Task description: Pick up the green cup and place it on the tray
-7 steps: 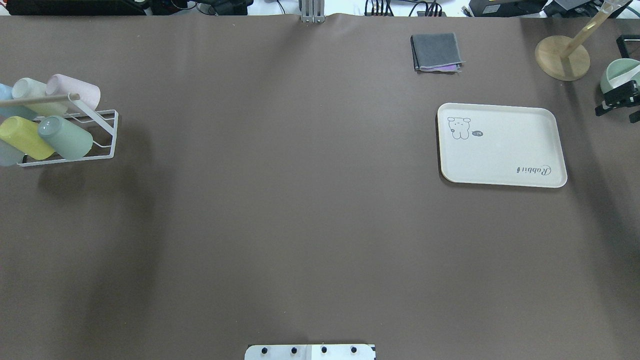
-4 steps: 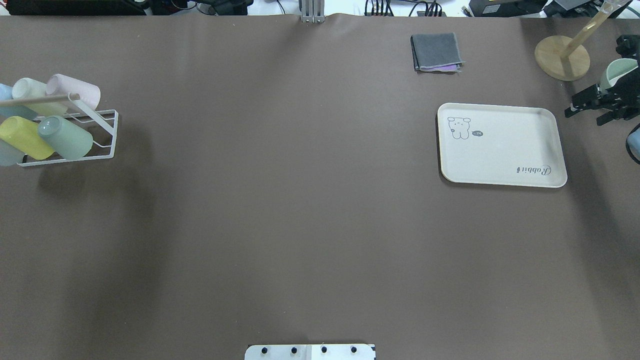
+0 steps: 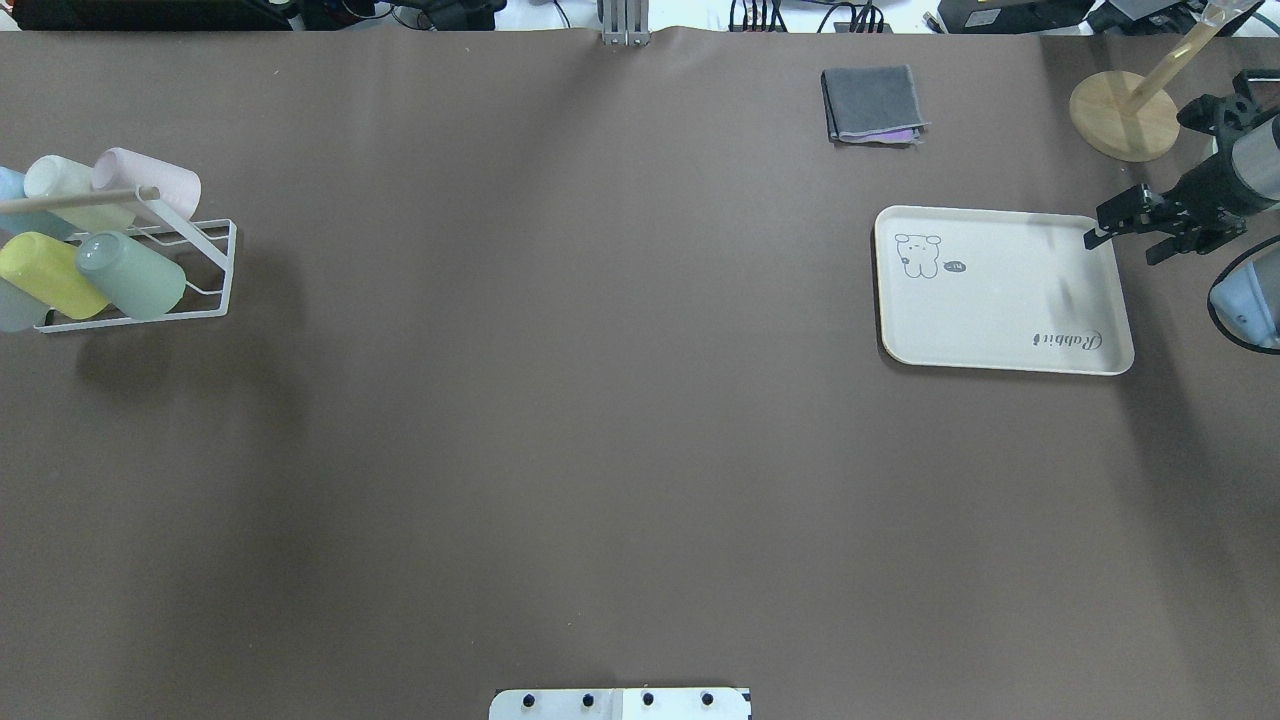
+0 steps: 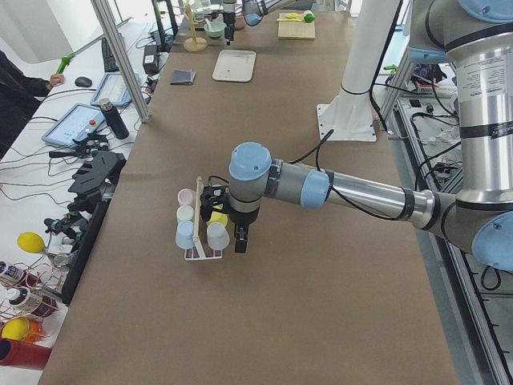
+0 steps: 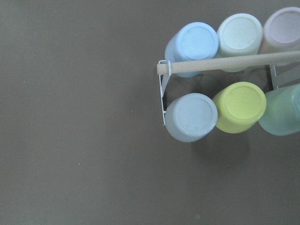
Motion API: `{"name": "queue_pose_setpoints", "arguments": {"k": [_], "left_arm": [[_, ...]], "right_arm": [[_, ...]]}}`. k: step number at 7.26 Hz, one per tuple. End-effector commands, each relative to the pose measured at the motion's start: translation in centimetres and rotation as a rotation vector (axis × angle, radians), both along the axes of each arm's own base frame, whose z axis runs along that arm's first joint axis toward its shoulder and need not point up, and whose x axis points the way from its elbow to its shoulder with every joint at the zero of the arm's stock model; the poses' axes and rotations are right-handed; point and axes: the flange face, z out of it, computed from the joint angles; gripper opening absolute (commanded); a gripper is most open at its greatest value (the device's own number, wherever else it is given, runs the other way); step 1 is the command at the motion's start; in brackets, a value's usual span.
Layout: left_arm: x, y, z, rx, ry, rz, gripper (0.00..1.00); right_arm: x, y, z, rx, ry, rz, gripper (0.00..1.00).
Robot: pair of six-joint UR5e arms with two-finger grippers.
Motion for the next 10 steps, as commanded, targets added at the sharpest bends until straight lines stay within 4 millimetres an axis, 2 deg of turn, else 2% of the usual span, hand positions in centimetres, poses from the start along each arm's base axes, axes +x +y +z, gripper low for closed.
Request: {"name": "queue_pose_setpoints", "arguments": {"k": [1, 2, 3, 4, 5, 6, 7, 8, 9, 10], "left_arm": [[5.7, 2.4, -5.9, 0.061, -0.069, 0.151, 0.98], [7.6, 3.3, -7.0, 0.076, -0.072, 0.208, 0.98], [9.0, 4.0, -7.4, 0.110, -0.101, 0.286, 0.98], [9.9, 5.1, -7.7, 0.144, -0.210, 0.381, 0.98], [8.2, 6.1, -8.9, 0.277, -0.371, 0.517, 0.98], [9.7, 5.4, -11.1, 0.338, -0.411, 0.655, 0.98], [13.9, 3.5, -14.3, 0.330, -0.519, 0.758, 0.98], [19.8, 2.9, -19.3, 0.338, -0.702, 0.907, 0.99], [22.1, 3.6, -21.2, 0.357, -0.766, 0.974, 0.98], [24.2, 4.8, -21.2, 0.394, -0.782, 1.030, 0.98]], "right_arm": [[-0.3, 1.0, 0.8, -0.005, 0.002, -0.014, 0.86], [-0.2, 1.7, 1.5, -0.009, 0.002, -0.021, 0.79], [0.2, 3.2, 3.1, 0.023, -0.009, -0.023, 0.73], [0.5, 4.6, 4.0, 0.034, -0.022, -0.023, 0.61], [0.4, 4.5, 3.4, 0.041, -0.034, -0.028, 0.49], [0.0, 3.8, 2.5, 0.048, -0.037, -0.030, 0.44], [-0.3, 3.3, 1.9, 0.057, -0.039, -0.031, 0.42], [-0.9, 3.3, 1.9, 0.057, -0.038, -0.040, 0.42], [-1.2, 3.5, 2.1, 0.053, -0.036, -0.044, 0.42], [-1.2, 3.6, 2.3, 0.050, -0.036, -0.047, 0.42]]}}
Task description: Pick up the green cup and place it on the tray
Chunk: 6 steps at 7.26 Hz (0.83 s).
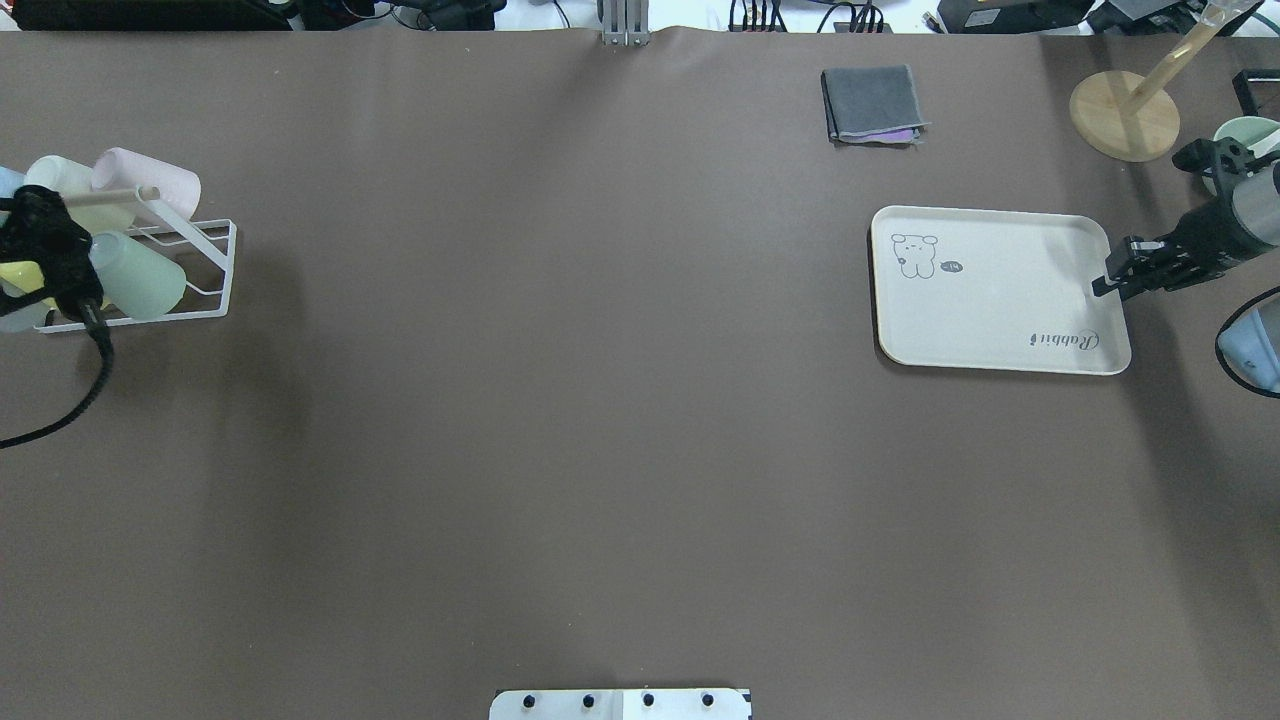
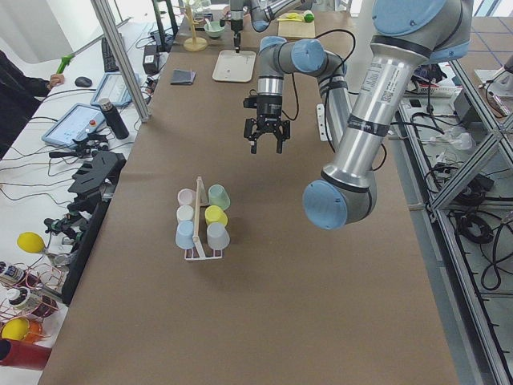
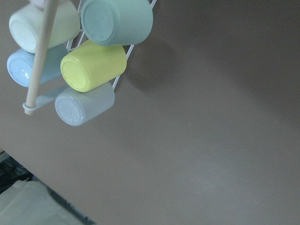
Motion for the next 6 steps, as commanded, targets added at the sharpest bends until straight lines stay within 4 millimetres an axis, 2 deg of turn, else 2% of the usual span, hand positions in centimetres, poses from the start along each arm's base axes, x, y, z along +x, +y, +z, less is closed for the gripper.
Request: {"name": "queue_pose_setpoints", "arguments": {"k": [1, 2, 4, 5, 6], "left_arm": [[6.2, 3.1, -1.9, 0.122, -0.110, 0.191, 0.98], [9.4, 4.1, -2.1, 0.136, -0.124, 0.251, 0.98], [14.5, 3.0, -1.6, 0.259, -0.128, 0.292, 0.98], [16.6, 2.9, -0.9, 0.269, -0.144, 0.313, 0.99], [17.7, 3.6, -0.3, 0.288, -0.172, 0.348, 0.98]], "right_arm": [[-0.2, 0.1, 0.3, -0.005, 0.003, -0.003, 0.42], [-0.3, 0.1, 0.3, -0.005, 0.003, -0.005, 0.34], [-0.3, 0.2, 0.4, -0.010, 0.004, -0.006, 0.19], [-0.3, 0.1, 0.3, -0.012, 0.005, -0.006, 0.10], [-0.3, 0.2, 0.4, -0.013, 0.005, -0.006, 0.04]]}}
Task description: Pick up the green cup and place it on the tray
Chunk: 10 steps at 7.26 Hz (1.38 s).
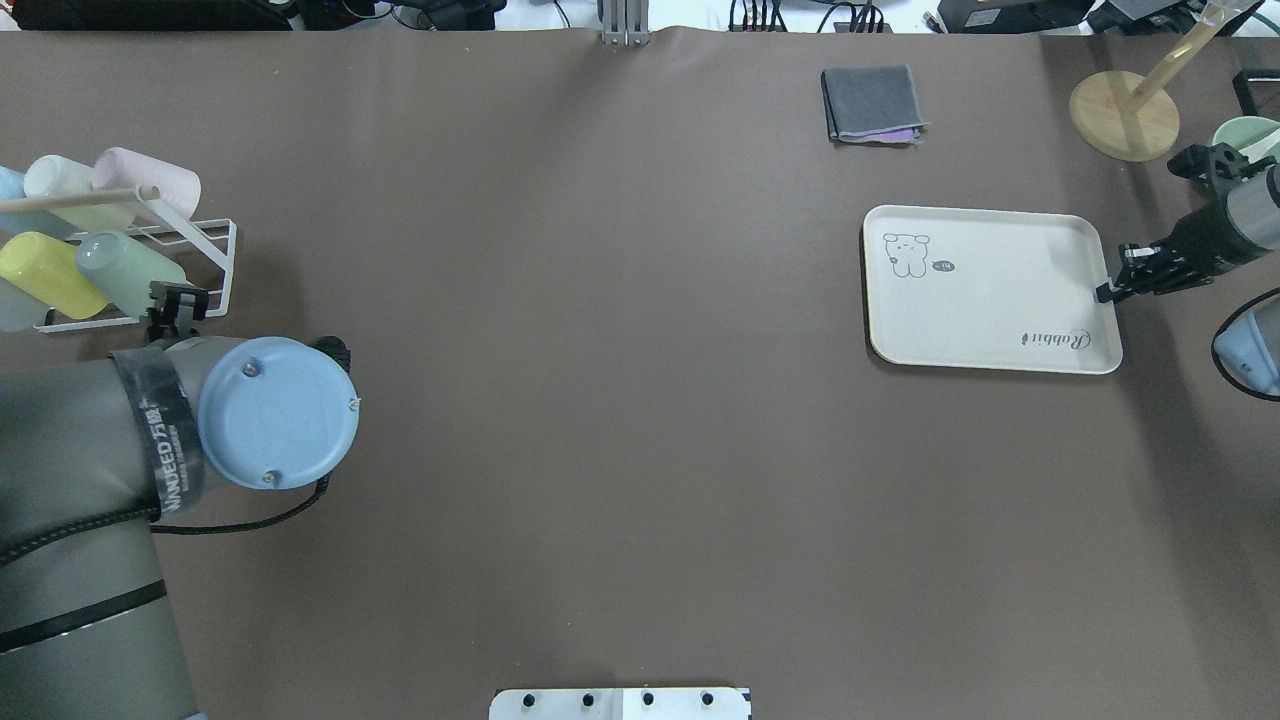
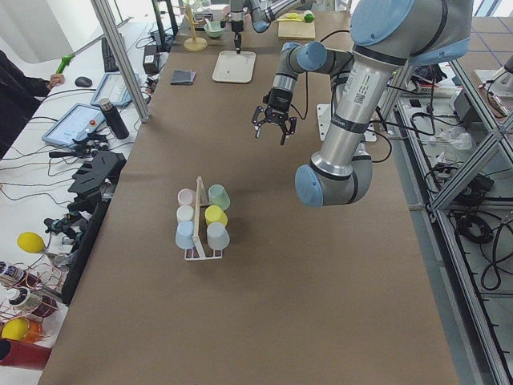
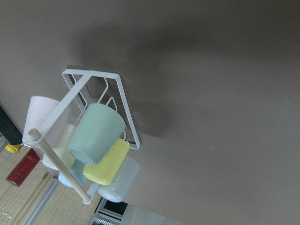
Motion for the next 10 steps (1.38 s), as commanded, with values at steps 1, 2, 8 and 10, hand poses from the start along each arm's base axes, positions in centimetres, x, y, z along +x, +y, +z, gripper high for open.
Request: {"name": "queue_pose_setpoints", "arguments": {"k": [1, 2, 8, 10], "left_arm": [[3.6, 0.7, 1.2, 0.096, -0.095, 0.091, 0.98], [3.8, 0.7, 1.5, 0.106, -0.113, 0.097, 0.98], [8.9, 2.5, 7.3, 0.274, -0.390, 0.223, 0.98], [11.0, 2.1, 9.9, 0.309, -0.487, 0.253, 0.98]], "right_arm": [[0.0, 0.0, 0.0, -0.002, 0.001, 0.000, 0.00], [0.0, -0.1, -0.1, 0.001, -0.001, 0.000, 0.00], [-4.8, -2.9, -19.4, -0.022, -0.046, -0.035, 0.00], [-11.4, -2.4, -26.8, -0.013, -0.056, -0.019, 0.00]]}}
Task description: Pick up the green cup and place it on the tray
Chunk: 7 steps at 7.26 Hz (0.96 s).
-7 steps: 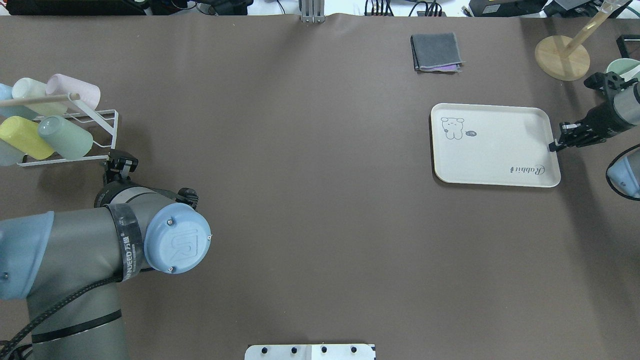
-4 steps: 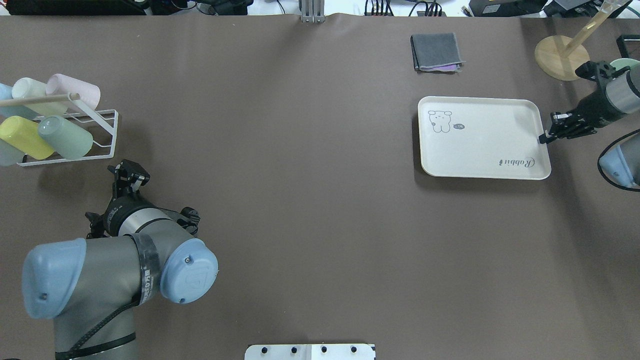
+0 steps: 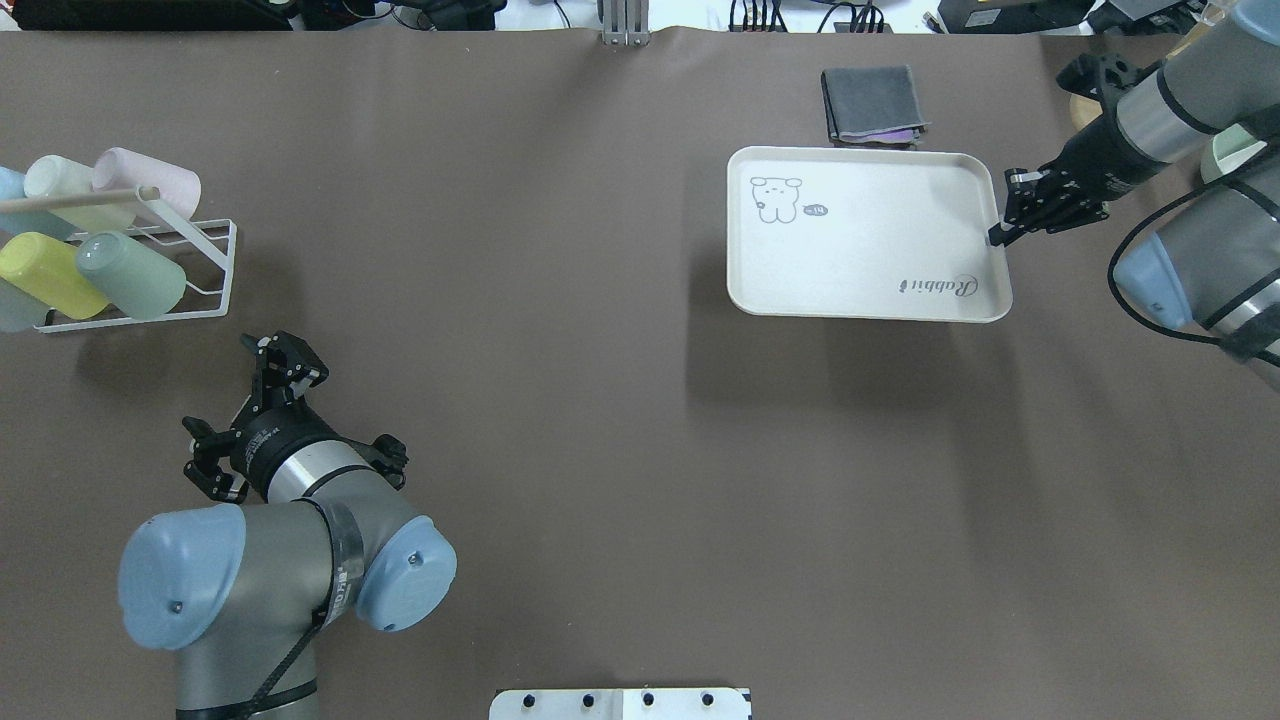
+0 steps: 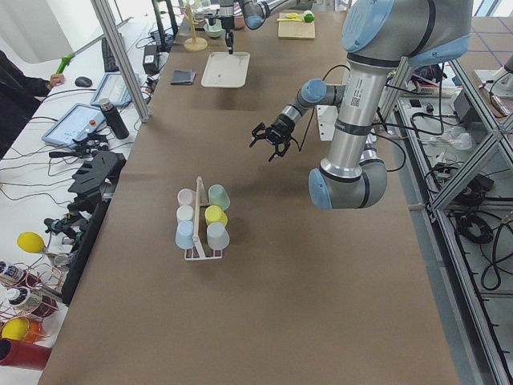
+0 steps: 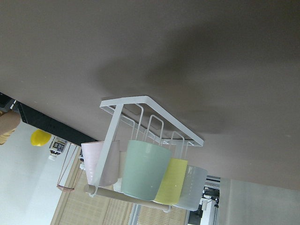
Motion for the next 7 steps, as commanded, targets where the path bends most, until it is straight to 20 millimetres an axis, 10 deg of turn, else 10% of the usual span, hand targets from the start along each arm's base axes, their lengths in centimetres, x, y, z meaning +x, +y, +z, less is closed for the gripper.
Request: {"name": "queue_pose_setpoints", "arguments": {"k": [1, 4, 7], "left_arm": [[1.9, -0.5, 2.5, 0.023, -0.075, 0.019, 0.98], [0.8, -2.8, 5.7, 0.081, -0.130, 0.097, 0.98], [-2.3, -5.1, 7.7, 0.209, -0.210, 0.088, 0.99]], "right_arm": [[-8.7, 1.4, -8.0, 0.063, 0.008, -0.006, 0.00], [-20.1, 5.8, -14.7, 0.183, 0.033, -0.022, 0.00], [-24.6, 6.1, -14.8, 0.201, 0.072, -0.037, 0.00]]}}
